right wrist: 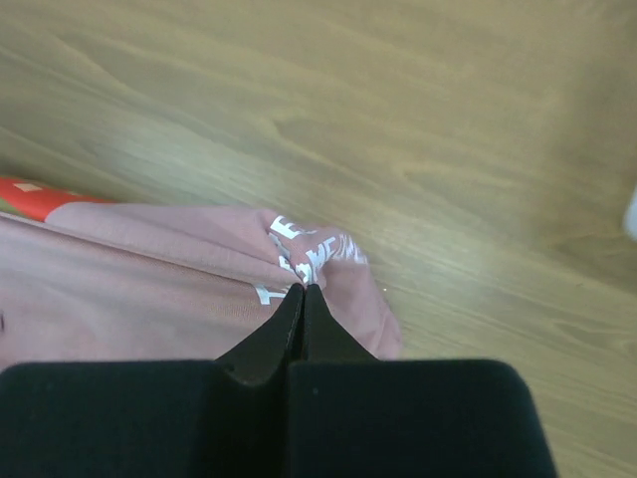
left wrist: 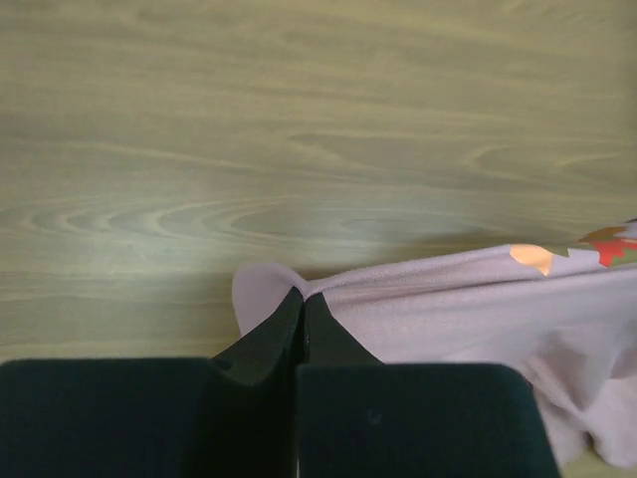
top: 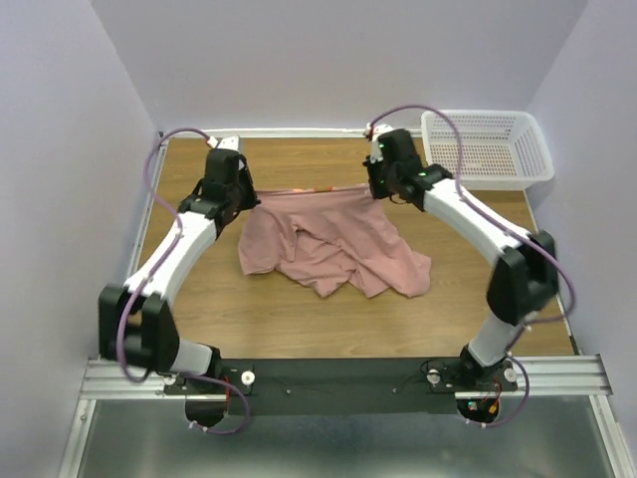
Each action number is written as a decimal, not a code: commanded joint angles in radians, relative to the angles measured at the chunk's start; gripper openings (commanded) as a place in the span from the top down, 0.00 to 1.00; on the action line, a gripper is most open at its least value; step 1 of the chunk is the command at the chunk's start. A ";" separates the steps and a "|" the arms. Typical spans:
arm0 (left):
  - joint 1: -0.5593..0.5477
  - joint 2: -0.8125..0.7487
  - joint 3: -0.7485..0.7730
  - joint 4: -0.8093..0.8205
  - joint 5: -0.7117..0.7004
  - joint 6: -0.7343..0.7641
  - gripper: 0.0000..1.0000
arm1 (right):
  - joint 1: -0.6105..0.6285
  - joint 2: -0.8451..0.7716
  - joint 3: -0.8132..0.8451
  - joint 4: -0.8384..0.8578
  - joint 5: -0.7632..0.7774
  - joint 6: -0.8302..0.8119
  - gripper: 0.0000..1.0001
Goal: Fold and stack the t-shirts
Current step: Flatten the tshirt out
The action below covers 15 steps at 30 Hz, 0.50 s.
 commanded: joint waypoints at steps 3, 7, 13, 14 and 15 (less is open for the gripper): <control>0.065 0.292 0.202 0.058 -0.157 0.058 0.64 | -0.051 0.270 0.165 -0.098 0.216 0.032 0.75; 0.065 0.312 0.264 0.049 -0.156 0.038 0.20 | -0.053 0.235 0.195 -0.101 0.189 0.061 0.32; 0.065 0.056 -0.025 0.003 -0.252 -0.066 0.19 | -0.051 0.046 -0.043 -0.101 0.135 0.110 0.12; 0.065 -0.023 -0.070 -0.022 -0.268 -0.107 0.20 | -0.053 -0.016 -0.076 -0.101 0.132 0.118 0.09; 0.063 -0.062 -0.161 -0.033 -0.266 -0.121 0.22 | -0.051 -0.046 -0.115 -0.102 0.123 0.141 0.08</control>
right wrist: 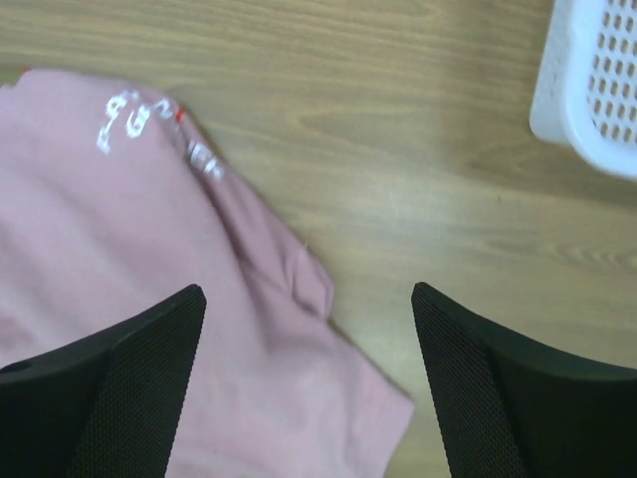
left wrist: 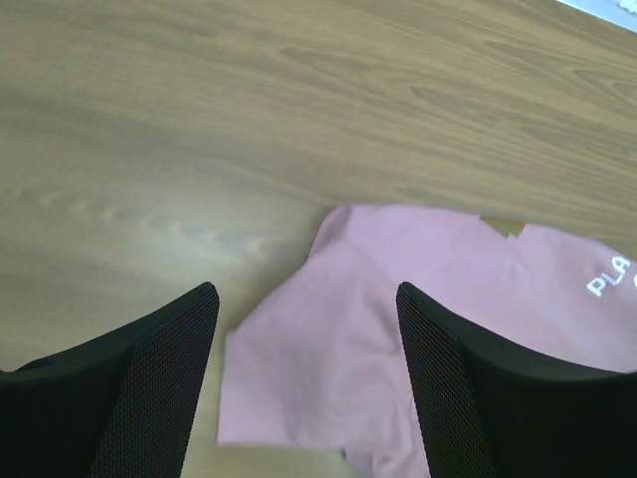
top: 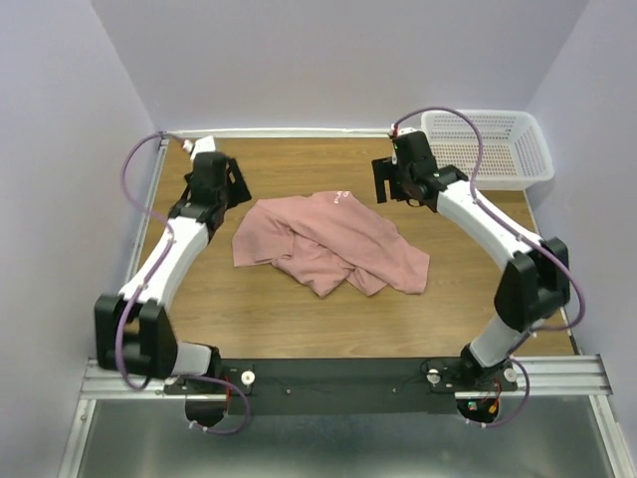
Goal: Fold and stack the t-shirts
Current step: Flatten the tshirt out
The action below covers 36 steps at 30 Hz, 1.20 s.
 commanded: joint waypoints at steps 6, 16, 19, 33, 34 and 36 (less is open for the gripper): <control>-0.010 -0.334 -0.415 -0.089 -0.082 -0.138 0.22 | 0.004 -0.298 -0.312 -0.025 -0.037 0.141 0.00; -0.013 -0.137 -0.399 -0.032 -0.097 -0.110 0.31 | 0.004 -0.360 -0.410 -0.033 -0.010 0.175 0.00; -0.029 -0.081 -0.377 -0.032 -0.083 -0.097 0.35 | 0.004 -0.364 -0.424 -0.033 -0.003 0.178 0.00; -0.048 0.070 -0.368 -0.012 -0.066 -0.081 0.37 | 0.004 -0.372 -0.436 -0.033 -0.003 0.173 0.00; -0.048 0.081 -0.365 -0.011 -0.065 -0.080 0.37 | 0.004 -0.372 -0.436 -0.033 -0.007 0.176 0.00; -0.048 0.109 -0.361 -0.005 -0.054 -0.074 0.38 | 0.004 -0.372 -0.439 -0.033 -0.010 0.179 0.00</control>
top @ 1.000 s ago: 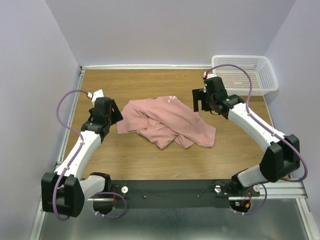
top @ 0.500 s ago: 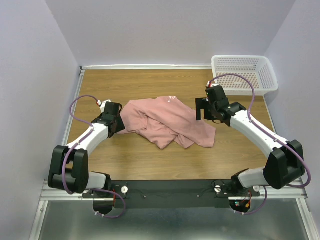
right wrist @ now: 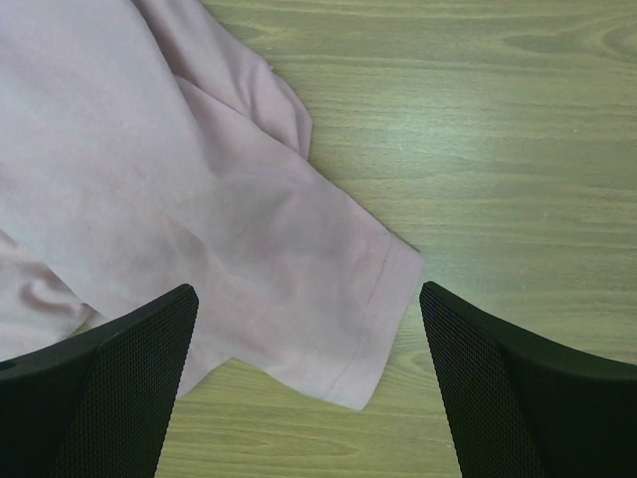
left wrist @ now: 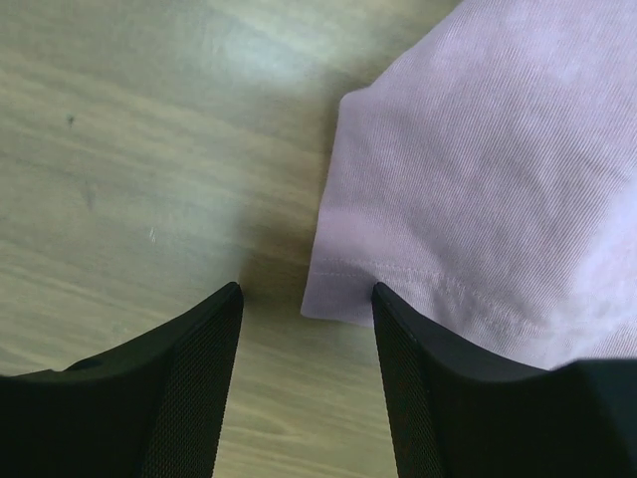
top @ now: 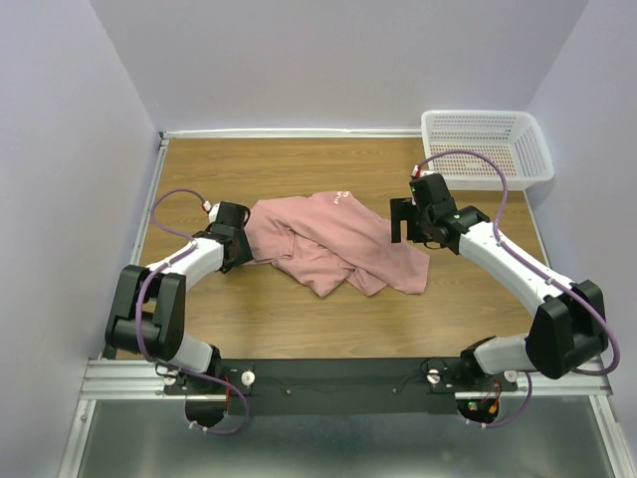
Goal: Fold and stack the t-shirts
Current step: Flatten the tshirt out
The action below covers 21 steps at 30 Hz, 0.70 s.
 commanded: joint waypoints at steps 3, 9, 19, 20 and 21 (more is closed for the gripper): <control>-0.003 0.066 0.017 0.028 0.006 0.017 0.41 | 0.002 -0.030 -0.014 -0.009 0.007 0.018 0.00; -0.003 0.087 0.000 0.034 0.027 0.023 0.62 | 0.002 -0.045 -0.031 -0.009 0.015 0.015 0.00; -0.003 0.002 0.004 0.034 0.053 0.033 1.00 | -0.010 -0.025 -0.072 -0.069 -0.031 0.102 0.01; -0.003 -0.020 0.009 0.017 0.055 0.031 1.00 | -0.016 -0.027 -0.087 -0.079 -0.039 0.116 0.02; -0.003 -0.063 0.021 0.008 0.055 0.030 1.00 | -0.034 -0.031 -0.119 -0.092 -0.060 0.143 0.02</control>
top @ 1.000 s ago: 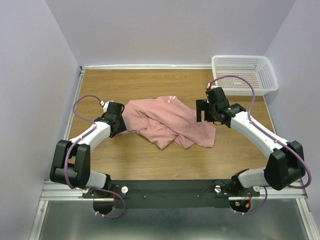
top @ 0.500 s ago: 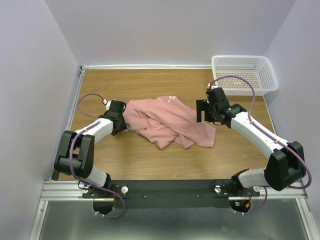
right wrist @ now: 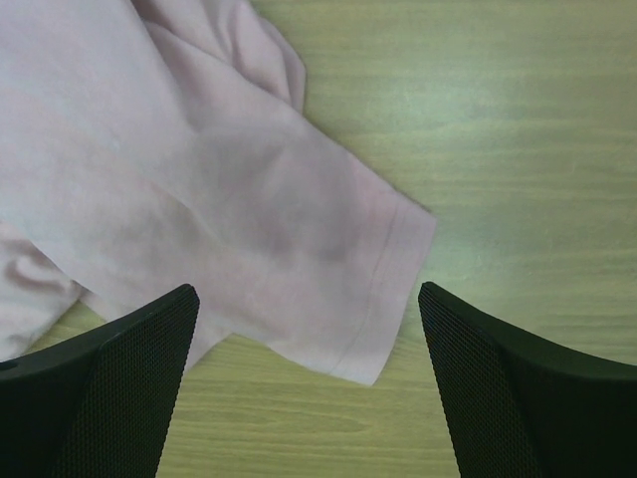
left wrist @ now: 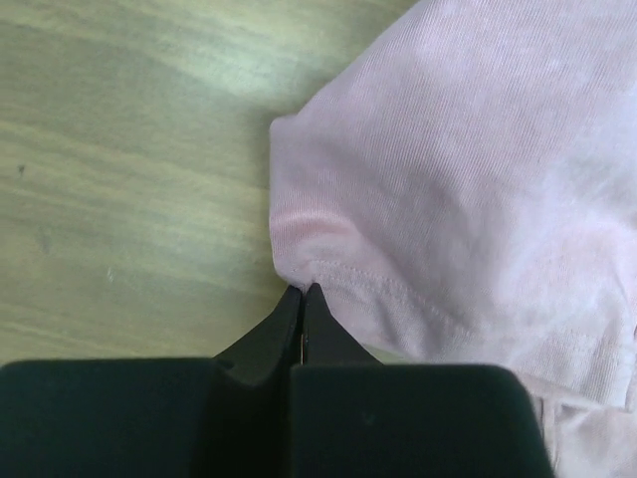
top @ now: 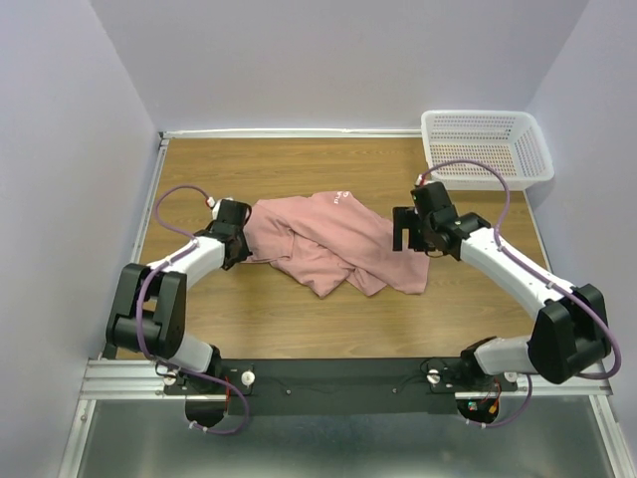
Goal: Fold and stack the t-shirts
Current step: Flatten the tshirt out
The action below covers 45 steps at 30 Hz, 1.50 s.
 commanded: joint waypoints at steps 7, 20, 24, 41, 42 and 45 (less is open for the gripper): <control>0.001 -0.240 0.060 -0.132 0.024 0.009 1.00 | -0.143 -0.071 -0.224 -0.091 -0.127 0.221 0.13; 0.004 -0.357 0.085 -0.190 0.024 0.020 1.00 | -0.163 -0.088 -0.434 0.165 -0.391 0.287 0.16; 0.014 -0.383 0.113 -0.213 0.013 0.024 1.00 | -0.163 -0.109 -0.443 0.186 -0.388 0.307 0.44; 0.030 -0.380 0.186 -0.238 -0.021 0.073 1.00 | -0.290 0.170 0.181 -0.153 -0.142 0.155 0.35; 0.030 -0.381 0.185 -0.235 -0.018 0.073 1.00 | -0.289 0.164 0.160 -0.150 -0.150 0.158 0.31; 0.030 -0.383 0.182 -0.227 0.008 0.070 1.00 | -0.290 0.124 0.111 -0.131 -0.173 0.176 0.25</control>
